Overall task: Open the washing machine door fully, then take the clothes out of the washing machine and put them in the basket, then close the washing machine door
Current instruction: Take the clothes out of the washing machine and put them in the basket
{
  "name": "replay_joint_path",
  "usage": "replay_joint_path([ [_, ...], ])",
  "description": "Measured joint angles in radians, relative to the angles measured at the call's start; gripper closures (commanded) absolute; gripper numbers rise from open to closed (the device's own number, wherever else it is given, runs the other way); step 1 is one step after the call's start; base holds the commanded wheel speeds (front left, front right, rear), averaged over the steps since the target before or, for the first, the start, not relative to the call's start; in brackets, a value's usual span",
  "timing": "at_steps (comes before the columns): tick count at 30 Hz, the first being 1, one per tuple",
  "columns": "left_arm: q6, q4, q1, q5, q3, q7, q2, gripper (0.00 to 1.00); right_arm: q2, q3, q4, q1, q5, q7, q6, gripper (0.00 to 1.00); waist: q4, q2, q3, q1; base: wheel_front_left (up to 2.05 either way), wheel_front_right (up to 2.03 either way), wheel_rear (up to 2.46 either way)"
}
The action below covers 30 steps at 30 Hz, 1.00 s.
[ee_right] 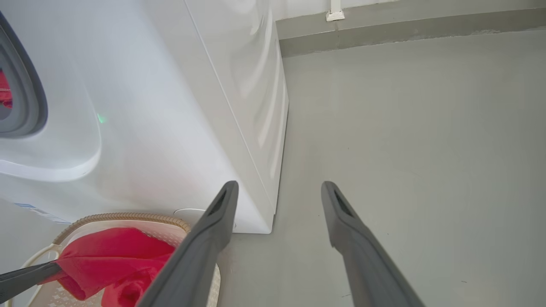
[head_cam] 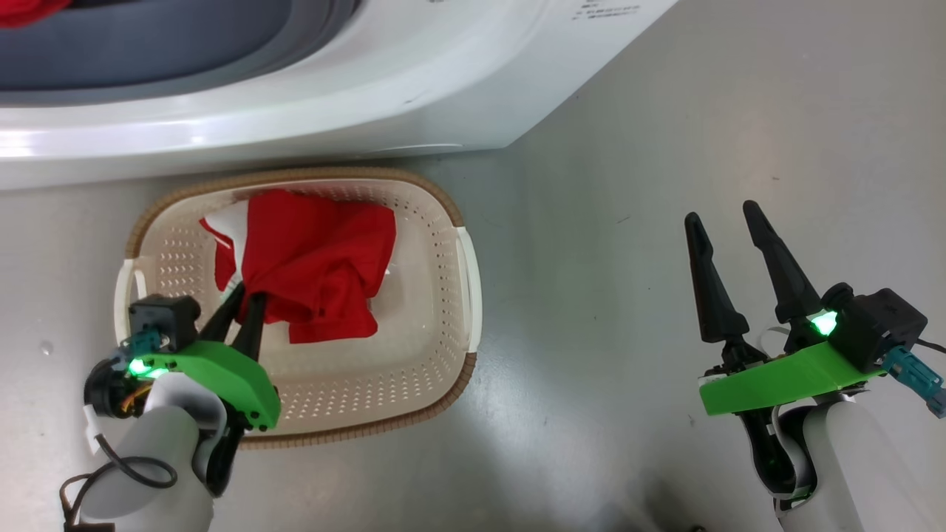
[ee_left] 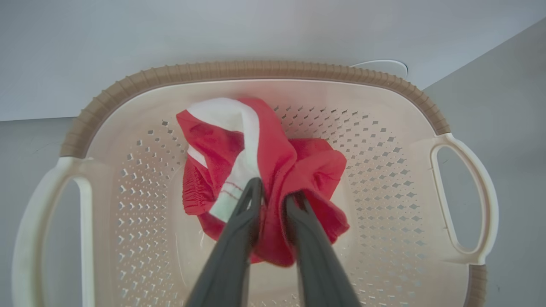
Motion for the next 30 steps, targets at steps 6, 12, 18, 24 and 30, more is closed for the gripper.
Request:
replay_joint_path([
  [6, 0.0, 0.002, 0.0, -0.014, 0.003, 0.0, 0.0, 0.0, 0.0, -0.002, 0.006, 0.0, 0.0, 0.0, 0.0, 0.0, 0.007, 0.0, -0.022, 0.0, 0.0, 0.0, 0.0],
  [12, 0.0, -0.019, 0.007, -0.029, 0.023, 0.0, -0.003, 0.0, 0.0, -0.015, 0.02, 0.0, -0.001, 0.0, 0.0, 0.0, 0.016, 0.0, -0.058, -0.0001, 0.0, 0.0, 0.0],
  [18, 0.0, -0.072, 0.046, -0.028, 0.064, 0.0, -0.009, 0.0, 0.0, -0.02, 0.034, 0.002, -0.003, 0.0, 0.0, 0.0, 0.024, 0.0, -0.108, -0.0001, 0.0, 0.0, 0.0],
  [24, 0.0, -0.132, 0.094, 0.003, 0.125, 0.0, -0.02, 0.0, 0.0, -0.024, 0.05, 0.01, -0.008, 0.0, 0.0, 0.0, 0.033, 0.0, -0.168, -0.0001, 0.0, 0.0, 0.0],
  [30, 0.0, -0.207, 0.147, 0.046, 0.184, 0.0, -0.03, 0.0, 0.0, -0.028, 0.063, 0.04, -0.012, 0.0, 0.0, 0.0, 0.041, 0.0, -0.232, 0.0, 0.0, 0.0, 0.0],
])
